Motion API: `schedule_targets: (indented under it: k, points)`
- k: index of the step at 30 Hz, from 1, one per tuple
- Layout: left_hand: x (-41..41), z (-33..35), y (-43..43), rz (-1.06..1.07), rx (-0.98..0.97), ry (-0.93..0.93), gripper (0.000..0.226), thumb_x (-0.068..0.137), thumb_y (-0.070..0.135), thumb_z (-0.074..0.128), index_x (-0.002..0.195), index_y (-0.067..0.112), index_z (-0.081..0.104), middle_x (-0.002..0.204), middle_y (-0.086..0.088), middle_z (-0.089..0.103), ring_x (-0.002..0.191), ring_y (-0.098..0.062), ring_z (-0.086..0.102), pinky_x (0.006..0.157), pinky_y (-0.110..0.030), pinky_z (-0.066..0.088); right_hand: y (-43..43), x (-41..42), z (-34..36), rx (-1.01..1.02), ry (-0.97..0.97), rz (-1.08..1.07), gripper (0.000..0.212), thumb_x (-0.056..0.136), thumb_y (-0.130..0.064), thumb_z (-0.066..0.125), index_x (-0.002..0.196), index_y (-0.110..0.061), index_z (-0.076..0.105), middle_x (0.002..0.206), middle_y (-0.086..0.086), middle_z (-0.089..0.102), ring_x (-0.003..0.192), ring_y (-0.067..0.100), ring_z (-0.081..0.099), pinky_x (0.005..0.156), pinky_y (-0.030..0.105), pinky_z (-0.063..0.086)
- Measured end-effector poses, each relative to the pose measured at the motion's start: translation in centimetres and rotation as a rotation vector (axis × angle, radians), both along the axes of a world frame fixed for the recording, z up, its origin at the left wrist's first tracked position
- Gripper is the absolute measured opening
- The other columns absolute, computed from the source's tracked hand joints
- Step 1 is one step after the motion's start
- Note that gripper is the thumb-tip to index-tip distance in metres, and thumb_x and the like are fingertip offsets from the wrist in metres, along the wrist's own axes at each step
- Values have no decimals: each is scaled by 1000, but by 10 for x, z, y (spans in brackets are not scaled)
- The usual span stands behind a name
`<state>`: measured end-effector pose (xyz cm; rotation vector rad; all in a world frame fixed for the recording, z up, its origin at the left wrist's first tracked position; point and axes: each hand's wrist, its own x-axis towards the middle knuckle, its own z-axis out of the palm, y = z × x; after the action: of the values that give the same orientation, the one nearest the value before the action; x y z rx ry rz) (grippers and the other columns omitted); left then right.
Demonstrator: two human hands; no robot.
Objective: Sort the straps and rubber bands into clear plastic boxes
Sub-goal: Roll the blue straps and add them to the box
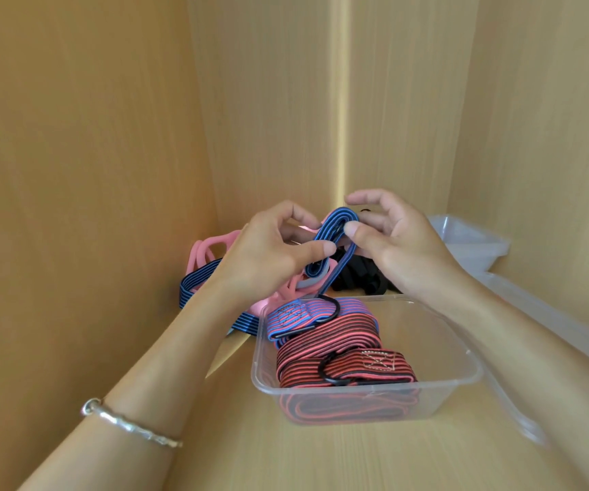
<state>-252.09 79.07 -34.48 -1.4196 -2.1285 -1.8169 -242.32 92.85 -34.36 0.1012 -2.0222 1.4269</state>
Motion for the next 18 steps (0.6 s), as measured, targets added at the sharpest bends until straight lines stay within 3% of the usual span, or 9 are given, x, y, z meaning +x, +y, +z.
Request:
schedule_targets:
  k: [3,5,8,11,15,18]
  points:
    - [4,2,1,-45,8,-63,29,76,3,75,86,19,53,63,5,68,54,-8,61,48,-20,48,-1,0,1,-68,32,15,25,94,0,55,93,-25,48,80,-8,71,72,7,66,85,36,53]
    - [6,2,3,-57,17,-80,32,76,0,74,89,19,51,64,5,68,55,-10,61,50,-22,50,-1,0,1,-83,48,12,22,93,-1,56,90,-21,48,87,2,71,78,17,67,87,42,53]
    - [4,-1,4,-41,39,-72,38,74,-1,77,90,22,52,73,2,71,61,-22,65,65,-39,56,-3,-1,0,-99,54,-7,19,92,-3,60,88,-20,52,95,14,71,88,30,68,91,52,53]
    - [4,-3,6,-5,85,-30,40,70,6,81,89,27,52,82,0,73,70,-30,68,69,-45,57,-3,-1,0,-142,68,10,18,91,-3,61,87,-19,54,87,8,71,83,23,66,93,53,51]
    - [8,-1,9,19,170,-46,38,77,0,75,90,25,50,71,8,71,64,-17,68,63,-35,56,-3,-1,-1,-124,66,33,17,90,-3,63,87,-19,56,82,0,69,83,19,64,94,53,51]
    - [10,0,8,-7,225,-97,36,79,-2,71,92,21,48,67,9,70,60,-13,67,60,-30,58,-2,-1,-2,-90,48,45,16,90,-4,62,88,-19,57,78,-6,70,78,14,65,91,45,54]
